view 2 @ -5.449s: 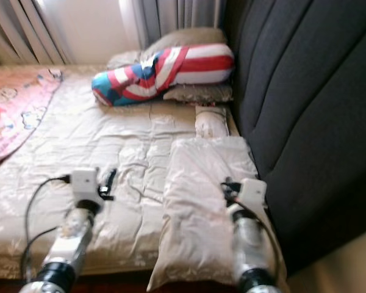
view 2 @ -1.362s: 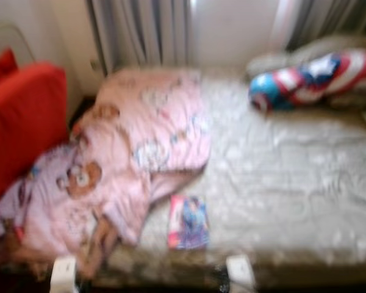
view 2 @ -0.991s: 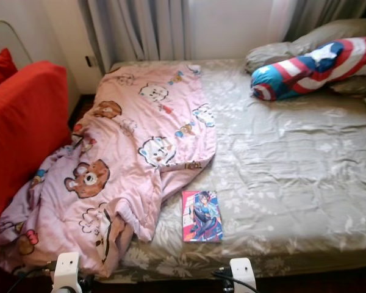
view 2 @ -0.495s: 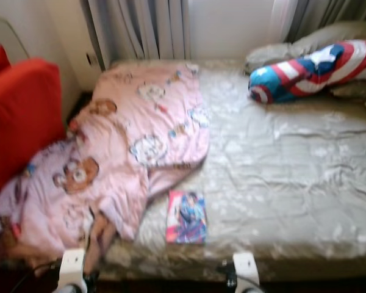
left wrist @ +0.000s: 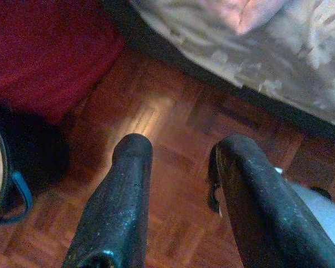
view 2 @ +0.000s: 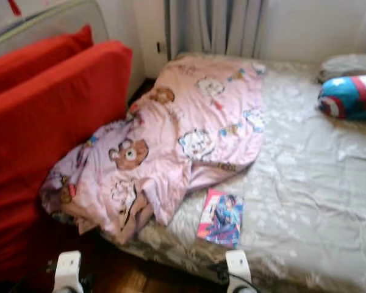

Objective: Clean up the room

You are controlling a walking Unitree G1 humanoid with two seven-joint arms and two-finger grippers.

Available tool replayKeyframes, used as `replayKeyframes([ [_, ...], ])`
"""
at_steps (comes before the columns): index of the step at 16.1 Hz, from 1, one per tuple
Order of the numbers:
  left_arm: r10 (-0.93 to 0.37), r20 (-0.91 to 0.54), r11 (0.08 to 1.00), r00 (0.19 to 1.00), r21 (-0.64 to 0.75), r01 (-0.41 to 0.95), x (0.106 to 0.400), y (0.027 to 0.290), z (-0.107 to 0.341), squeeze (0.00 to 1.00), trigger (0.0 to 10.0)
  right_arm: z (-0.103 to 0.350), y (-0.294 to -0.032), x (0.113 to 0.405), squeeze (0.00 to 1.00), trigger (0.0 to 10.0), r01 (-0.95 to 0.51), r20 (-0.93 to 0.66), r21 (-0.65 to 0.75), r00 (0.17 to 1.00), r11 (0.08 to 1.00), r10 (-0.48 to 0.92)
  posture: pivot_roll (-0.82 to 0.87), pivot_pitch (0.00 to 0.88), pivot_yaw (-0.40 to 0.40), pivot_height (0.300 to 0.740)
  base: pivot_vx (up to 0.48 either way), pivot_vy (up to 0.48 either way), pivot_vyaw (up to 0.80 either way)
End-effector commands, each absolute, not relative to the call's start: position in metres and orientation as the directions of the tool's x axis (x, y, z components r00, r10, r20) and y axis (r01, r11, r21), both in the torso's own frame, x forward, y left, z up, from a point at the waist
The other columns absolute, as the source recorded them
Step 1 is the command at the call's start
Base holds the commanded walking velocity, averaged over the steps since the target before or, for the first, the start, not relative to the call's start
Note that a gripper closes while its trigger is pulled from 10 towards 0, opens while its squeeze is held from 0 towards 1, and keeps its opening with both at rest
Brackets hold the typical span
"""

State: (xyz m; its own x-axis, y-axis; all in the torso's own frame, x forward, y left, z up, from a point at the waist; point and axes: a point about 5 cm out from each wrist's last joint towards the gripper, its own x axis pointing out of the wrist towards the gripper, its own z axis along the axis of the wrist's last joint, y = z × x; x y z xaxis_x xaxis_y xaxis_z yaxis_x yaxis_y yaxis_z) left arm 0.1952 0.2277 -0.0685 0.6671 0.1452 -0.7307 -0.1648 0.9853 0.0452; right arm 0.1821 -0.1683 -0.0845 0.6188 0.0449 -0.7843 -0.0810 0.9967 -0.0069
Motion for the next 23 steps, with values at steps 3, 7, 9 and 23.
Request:
replayKeyframes([
  [3,0.134,-0.735,0.985,0.665,0.024,-0.173,0.192,0.226,-0.070,0.00,10.0,-0.088,-0.173,0.174,0.00,10.0,-0.059,-0.797,0.001,0.603,0.998,0.037,0.00,0.074,0.026,0.740,0.000,0.000,0.00],
  [7,0.130,-0.740,0.984,0.660,0.013,-0.179,0.186,0.233,-0.071,0.00,10.0,-0.087,-0.174,0.176,0.00,10.0,-0.062,-0.792,0.001,0.609,0.998,0.039,0.00,0.070,0.026,0.740,0.000,0.000,0.00],
  [9,0.116,-0.740,0.985,0.663,0.000,-0.172,0.185,0.235,-0.071,0.00,10.0,-0.086,-0.175,0.178,0.00,10.0,-0.025,-0.785,0.012,0.618,1.000,0.025,-0.01,0.064,0.028,0.740,0.000,0.000,0.00],
  [23,0.081,-0.696,0.977,0.713,-0.087,-0.196,0.191,0.228,-0.068,0.00,10.0,-0.069,-0.178,0.200,0.00,10.0,0.026,-0.638,0.125,0.768,0.992,0.060,-0.01,0.019,0.023,0.740,0.000,0.000,0.06],
])
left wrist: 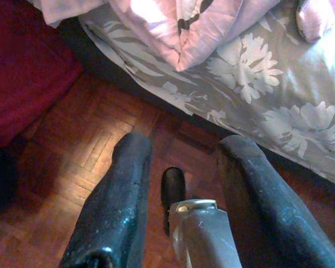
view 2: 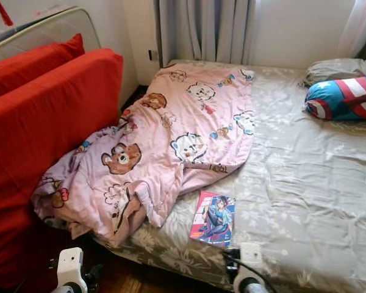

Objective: Clean up the room

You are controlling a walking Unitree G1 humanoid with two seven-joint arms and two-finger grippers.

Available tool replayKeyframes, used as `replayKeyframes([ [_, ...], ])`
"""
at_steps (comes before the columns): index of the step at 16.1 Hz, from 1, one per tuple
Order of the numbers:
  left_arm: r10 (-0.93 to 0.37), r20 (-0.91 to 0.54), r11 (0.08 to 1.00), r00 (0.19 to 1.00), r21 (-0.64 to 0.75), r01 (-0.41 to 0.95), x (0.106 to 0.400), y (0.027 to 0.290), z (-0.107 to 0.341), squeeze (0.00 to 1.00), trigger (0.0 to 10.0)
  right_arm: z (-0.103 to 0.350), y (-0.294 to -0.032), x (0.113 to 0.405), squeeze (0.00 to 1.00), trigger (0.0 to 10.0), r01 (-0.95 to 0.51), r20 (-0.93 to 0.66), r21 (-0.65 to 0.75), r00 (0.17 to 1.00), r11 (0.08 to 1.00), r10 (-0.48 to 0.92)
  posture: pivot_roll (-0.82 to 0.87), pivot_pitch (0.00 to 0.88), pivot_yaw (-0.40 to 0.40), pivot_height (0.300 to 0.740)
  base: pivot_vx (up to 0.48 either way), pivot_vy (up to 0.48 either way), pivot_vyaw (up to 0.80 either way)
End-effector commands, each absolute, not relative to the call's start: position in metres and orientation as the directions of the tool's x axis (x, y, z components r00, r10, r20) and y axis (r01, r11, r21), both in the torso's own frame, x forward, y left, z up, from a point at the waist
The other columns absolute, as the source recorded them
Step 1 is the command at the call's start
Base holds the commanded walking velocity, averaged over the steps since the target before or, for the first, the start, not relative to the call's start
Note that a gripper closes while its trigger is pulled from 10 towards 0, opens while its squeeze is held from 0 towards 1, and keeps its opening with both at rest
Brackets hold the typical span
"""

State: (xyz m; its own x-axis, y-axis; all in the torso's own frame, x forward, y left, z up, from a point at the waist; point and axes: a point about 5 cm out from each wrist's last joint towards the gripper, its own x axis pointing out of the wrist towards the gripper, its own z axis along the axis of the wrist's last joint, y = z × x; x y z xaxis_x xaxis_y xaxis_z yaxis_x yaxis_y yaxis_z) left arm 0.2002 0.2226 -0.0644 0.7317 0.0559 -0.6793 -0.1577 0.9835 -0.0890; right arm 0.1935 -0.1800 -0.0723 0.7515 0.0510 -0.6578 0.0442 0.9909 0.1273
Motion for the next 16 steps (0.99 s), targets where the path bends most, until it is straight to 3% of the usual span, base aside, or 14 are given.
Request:
replayKeyframes([
  [1,0.085,-0.697,0.976,0.712,-0.086,-0.201,0.191,0.228,-0.068,0.00,10.0,-0.068,-0.178,0.201,0.00,10.0,0.028,-0.637,0.119,0.769,0.993,0.055,-0.01,0.022,0.023,0.740,0.000,0.000,0.80],
  [4,0.079,-0.696,0.980,0.713,-0.077,-0.184,0.192,0.229,-0.067,0.00,10.0,-0.068,-0.178,0.203,0.00,10.0,0.098,-0.649,0.124,0.761,0.988,0.006,-0.01,0.038,0.029,0.740,0.000,0.000,0.27],
  [12,0.078,-0.709,0.979,0.701,-0.077,-0.187,0.187,0.235,-0.069,0.00,10.0,-0.066,-0.178,0.206,0.00,10.0,0.084,-0.638,0.119,0.770,0.989,0.011,-0.01,0.051,0.029,0.740,0.000,0.000,0.00],
  [16,0.088,-0.720,0.977,0.688,-0.073,-0.201,0.178,0.245,-0.070,0.00,10.0,-0.066,-0.178,0.206,0.00,10.0,0.087,-0.639,0.120,0.769,0.989,0.010,-0.01,0.060,0.030,0.740,0.246,0.000,0.00],
])
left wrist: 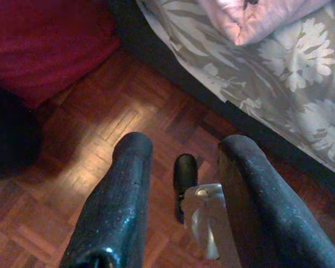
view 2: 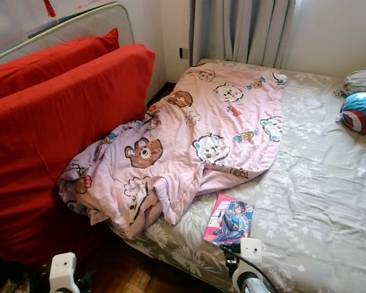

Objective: Clean up the room

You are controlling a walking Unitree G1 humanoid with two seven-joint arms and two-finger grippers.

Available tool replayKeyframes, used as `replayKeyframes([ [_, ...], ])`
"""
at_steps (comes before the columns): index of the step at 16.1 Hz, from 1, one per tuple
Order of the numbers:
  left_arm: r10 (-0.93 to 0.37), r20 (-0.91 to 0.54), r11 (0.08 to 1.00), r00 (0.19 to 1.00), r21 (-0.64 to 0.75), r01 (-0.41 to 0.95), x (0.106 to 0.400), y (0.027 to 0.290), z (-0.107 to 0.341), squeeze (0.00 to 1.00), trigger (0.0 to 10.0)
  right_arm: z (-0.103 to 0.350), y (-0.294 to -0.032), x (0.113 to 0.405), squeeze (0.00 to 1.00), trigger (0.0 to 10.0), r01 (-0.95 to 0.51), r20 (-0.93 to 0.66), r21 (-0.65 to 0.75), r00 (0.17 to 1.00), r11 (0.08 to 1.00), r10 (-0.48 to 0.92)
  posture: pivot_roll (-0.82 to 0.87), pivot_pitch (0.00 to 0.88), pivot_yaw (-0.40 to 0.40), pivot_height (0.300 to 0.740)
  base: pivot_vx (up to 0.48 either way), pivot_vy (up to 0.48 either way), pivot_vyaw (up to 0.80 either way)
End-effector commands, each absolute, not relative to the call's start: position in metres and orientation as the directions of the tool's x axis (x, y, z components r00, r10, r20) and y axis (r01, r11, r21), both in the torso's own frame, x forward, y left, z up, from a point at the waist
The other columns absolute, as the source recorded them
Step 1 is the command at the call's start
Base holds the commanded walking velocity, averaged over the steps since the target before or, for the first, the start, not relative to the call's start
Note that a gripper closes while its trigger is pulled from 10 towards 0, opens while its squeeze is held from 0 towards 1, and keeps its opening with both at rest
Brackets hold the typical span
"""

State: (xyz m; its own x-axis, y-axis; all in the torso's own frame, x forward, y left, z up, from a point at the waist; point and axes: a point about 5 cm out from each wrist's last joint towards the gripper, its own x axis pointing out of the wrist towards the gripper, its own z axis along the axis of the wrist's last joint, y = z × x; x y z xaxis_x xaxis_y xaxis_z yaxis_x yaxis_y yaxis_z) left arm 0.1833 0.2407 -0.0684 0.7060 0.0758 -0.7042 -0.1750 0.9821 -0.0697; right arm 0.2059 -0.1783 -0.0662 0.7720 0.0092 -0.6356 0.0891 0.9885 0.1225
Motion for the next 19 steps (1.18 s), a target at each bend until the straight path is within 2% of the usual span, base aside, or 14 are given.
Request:
replayKeyframes([
  [1,0.094,-0.723,0.976,0.685,-0.069,-0.207,0.175,0.249,-0.070,0.00,10.0,-0.066,-0.177,0.206,0.00,10.0,0.084,-0.640,0.120,0.768,0.989,0.012,-0.01,0.060,0.030,0.740,0.251,0.000,0.00],
  [5,0.098,-0.725,0.975,0.682,-0.067,-0.211,0.173,0.251,-0.071,0.00,10.0,-0.066,-0.174,0.206,0.00,10.0,0.045,-0.636,0.113,0.771,0.993,0.037,-0.01,0.069,0.030,0.740,0.252,0.000,0.60],
  [10,0.086,-0.698,0.978,0.711,-0.076,-0.192,0.178,0.246,-0.069,0.00,10.0,-0.066,-0.175,0.206,0.00,10.0,0.085,-0.633,0.127,0.774,0.988,0.015,-0.01,0.079,0.031,0.740,0.049,0.000,0.00],
  [13,0.061,-0.618,0.982,0.783,-0.103,-0.158,0.203,0.238,-0.056,0.00,10.0,-0.062,-0.176,0.211,0.00,10.0,0.100,-0.600,0.129,0.800,0.987,-0.003,0.00,0.087,0.033,0.740,0.000,0.000,0.00],
  [16,0.019,-0.449,0.990,0.893,-0.118,-0.080,0.242,0.226,-0.028,0.00,10.0,-0.048,-0.182,0.228,0.00,10.0,0.156,-0.513,0.133,0.856,0.979,-0.066,0.01,0.092,0.034,0.740,0.000,0.000,0.00],
  [19,0.015,-0.286,0.995,0.958,-0.095,-0.043,0.263,0.227,-0.002,0.00,10.0,-0.019,-0.191,0.253,0.00,10.0,0.169,-0.326,0.154,0.939,0.974,-0.111,0.00,0.093,0.029,0.740,0.000,0.000,0.00],
])
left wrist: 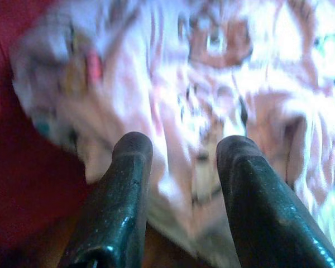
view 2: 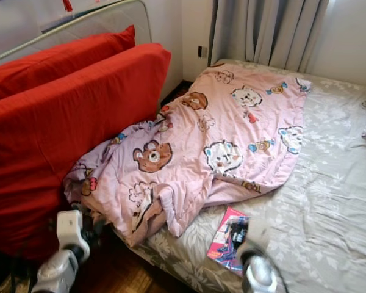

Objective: Clean up the room

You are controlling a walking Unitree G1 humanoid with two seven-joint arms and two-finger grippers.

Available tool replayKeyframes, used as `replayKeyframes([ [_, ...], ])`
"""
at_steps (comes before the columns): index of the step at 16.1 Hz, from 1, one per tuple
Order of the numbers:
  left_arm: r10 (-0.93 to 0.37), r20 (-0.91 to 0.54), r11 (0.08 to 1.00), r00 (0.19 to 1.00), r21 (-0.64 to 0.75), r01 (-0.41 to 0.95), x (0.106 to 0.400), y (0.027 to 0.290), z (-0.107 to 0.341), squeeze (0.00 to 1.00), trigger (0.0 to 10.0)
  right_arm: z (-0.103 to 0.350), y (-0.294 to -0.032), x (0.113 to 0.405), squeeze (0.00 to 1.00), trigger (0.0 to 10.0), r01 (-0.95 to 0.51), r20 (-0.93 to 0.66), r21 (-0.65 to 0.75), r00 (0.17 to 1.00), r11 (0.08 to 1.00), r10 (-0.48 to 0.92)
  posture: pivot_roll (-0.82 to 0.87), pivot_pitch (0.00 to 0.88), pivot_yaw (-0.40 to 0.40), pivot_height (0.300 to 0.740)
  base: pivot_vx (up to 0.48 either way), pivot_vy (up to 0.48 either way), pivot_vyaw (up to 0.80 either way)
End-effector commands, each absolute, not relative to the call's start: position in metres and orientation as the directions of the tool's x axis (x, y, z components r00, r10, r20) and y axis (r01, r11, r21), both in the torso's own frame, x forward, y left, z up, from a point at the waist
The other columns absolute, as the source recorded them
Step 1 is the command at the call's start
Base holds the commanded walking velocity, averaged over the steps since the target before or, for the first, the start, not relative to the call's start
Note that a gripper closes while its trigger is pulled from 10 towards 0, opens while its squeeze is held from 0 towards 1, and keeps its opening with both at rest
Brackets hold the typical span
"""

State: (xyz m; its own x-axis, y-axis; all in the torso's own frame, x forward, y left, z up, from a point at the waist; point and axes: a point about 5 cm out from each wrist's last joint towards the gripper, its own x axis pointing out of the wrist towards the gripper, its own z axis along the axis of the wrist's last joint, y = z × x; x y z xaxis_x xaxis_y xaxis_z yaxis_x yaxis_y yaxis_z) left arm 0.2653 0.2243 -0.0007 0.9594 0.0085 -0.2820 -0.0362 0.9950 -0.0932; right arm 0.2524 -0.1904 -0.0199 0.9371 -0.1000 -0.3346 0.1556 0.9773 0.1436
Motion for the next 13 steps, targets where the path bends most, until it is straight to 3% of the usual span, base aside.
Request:
replayKeyframes([
  [1,0.021,-0.214,0.996,0.977,-0.075,-0.038,0.267,0.228,0.009,0.00,10.0,-0.010,-0.191,0.259,0.00,10.0,0.147,-0.272,0.150,0.957,0.978,-0.102,0.00,0.094,0.027,0.740,0.000,0.000,0.00],
  [2,0.022,-0.106,0.998,0.994,-0.053,-0.028,0.269,0.227,0.029,0.00,10.0,0.000,-0.189,0.266,0.00,10.0,0.106,-0.207,0.135,0.975,0.985,-0.077,0.00,0.097,0.015,0.740,0.000,0.000,0.00],
  [6,0.016,0.018,0.999,1.000,-0.038,-0.015,0.271,0.212,0.059,0.00,10.0,0.009,-0.189,0.265,0.00,10.0,0.076,-0.142,0.110,0.988,0.991,-0.060,-0.01,0.086,0.003,0.740,0.000,0.000,0.00],
  [9,0.019,0.023,0.999,1.000,-0.036,-0.018,0.268,0.212,0.067,0.00,10.0,0.010,-0.191,0.261,0.00,10.0,0.069,-0.134,0.108,0.989,0.992,-0.054,-0.01,0.079,0.002,0.740,0.000,0.000,0.00],
  [13,-0.024,-0.015,0.999,1.000,0.021,0.024,0.265,0.216,0.072,0.00,10.0,0.013,-0.185,0.262,0.00,10.0,-0.056,-0.132,0.048,0.989,0.997,0.062,-0.02,0.055,-0.007,0.740,0.000,0.000,0.00],
])
